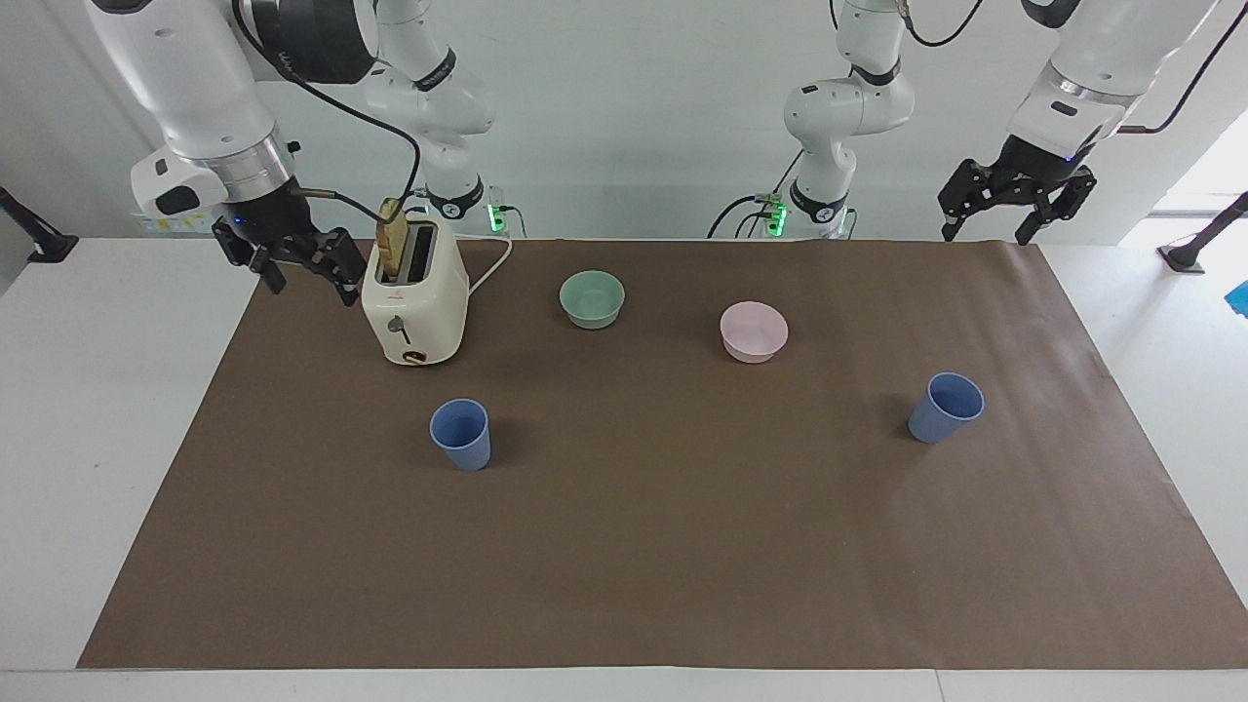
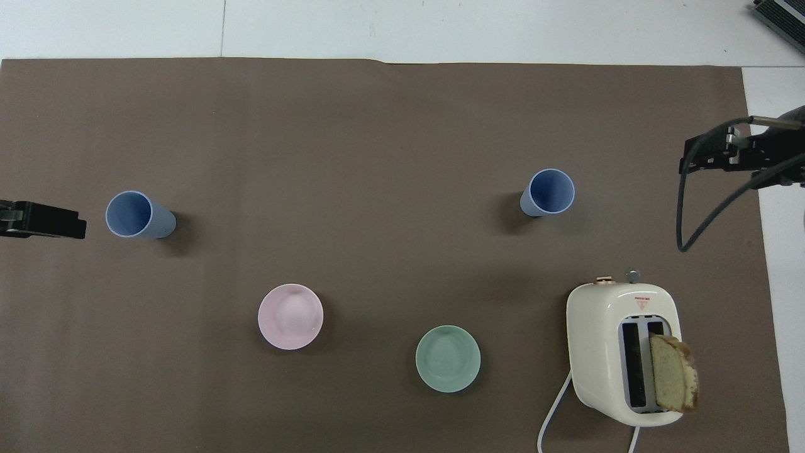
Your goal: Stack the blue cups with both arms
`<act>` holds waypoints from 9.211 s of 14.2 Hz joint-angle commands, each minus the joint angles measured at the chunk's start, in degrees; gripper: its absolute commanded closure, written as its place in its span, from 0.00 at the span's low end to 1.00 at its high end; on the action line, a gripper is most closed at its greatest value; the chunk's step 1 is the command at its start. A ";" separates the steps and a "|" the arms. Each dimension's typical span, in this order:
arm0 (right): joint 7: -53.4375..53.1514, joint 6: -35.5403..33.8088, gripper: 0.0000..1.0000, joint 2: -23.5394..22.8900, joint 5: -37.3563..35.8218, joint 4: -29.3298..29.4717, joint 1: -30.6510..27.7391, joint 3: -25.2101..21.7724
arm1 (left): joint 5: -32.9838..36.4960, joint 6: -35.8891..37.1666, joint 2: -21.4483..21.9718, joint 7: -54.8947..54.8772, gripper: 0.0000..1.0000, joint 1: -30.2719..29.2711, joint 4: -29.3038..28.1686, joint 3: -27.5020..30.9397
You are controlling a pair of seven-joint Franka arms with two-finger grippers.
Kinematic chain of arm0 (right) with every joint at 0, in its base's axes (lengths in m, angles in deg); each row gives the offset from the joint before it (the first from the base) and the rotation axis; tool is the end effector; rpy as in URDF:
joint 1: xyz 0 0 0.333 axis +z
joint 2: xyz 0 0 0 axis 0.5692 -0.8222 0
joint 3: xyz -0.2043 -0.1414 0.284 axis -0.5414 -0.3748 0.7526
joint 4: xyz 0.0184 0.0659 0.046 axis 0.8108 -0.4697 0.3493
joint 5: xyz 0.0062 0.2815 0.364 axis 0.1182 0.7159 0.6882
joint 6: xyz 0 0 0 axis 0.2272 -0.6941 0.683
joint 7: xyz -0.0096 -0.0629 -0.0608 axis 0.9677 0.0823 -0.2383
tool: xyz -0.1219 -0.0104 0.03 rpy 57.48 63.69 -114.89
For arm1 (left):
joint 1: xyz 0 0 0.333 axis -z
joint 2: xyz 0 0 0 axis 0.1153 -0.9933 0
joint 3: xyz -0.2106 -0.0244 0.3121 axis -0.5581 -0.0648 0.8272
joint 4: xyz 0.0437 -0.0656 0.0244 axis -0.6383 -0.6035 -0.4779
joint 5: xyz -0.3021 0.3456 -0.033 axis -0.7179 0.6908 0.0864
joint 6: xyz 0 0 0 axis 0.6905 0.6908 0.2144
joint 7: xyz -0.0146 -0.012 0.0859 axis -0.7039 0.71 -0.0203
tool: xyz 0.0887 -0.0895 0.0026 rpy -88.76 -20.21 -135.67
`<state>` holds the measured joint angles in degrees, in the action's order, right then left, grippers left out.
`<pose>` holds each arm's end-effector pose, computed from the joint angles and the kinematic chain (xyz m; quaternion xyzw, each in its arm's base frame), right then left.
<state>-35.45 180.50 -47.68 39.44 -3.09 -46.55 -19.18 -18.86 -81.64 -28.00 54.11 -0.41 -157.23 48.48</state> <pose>0.6675 -0.0021 0.6690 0.9938 -0.1088 0.0206 0.0029 0.5786 -0.0400 0.7037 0.9984 -0.0536 0.0128 0.0136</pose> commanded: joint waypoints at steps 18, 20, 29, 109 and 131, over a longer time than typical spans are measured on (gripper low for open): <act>1.00 0.29 0.00 0.96 0.22 -1.02 -0.62 0.23 | -0.54 -0.95 0.05 0.13 0.00 -0.53 -0.72 0.48; 1.00 0.29 0.00 0.96 0.13 -1.02 -0.62 0.23 | -0.54 -1.30 -0.21 0.13 0.00 -0.79 -0.72 0.83; 1.00 0.29 0.00 0.96 0.22 -1.02 -0.62 0.23 | -0.45 -13.15 -8.46 -0.57 0.00 -7.46 -2.48 0.83; 2.66 10.72 0.00 0.70 4.68 -6.54 -0.80 0.32 | 4.38 -27.87 -13.59 34.89 0.00 15.57 -10.83 -2.77; 10.05 33.86 0.00 -13.71 6.64 -19.91 3.60 0.32 | 3.33 -1.13 -4.25 2.68 0.00 0.17 0.59 -1.63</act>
<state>-27.18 212.49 -60.37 45.90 -22.26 -42.48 -19.11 -15.39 -83.72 -32.98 57.65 0.30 -156.44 47.25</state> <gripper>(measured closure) 0.000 0.000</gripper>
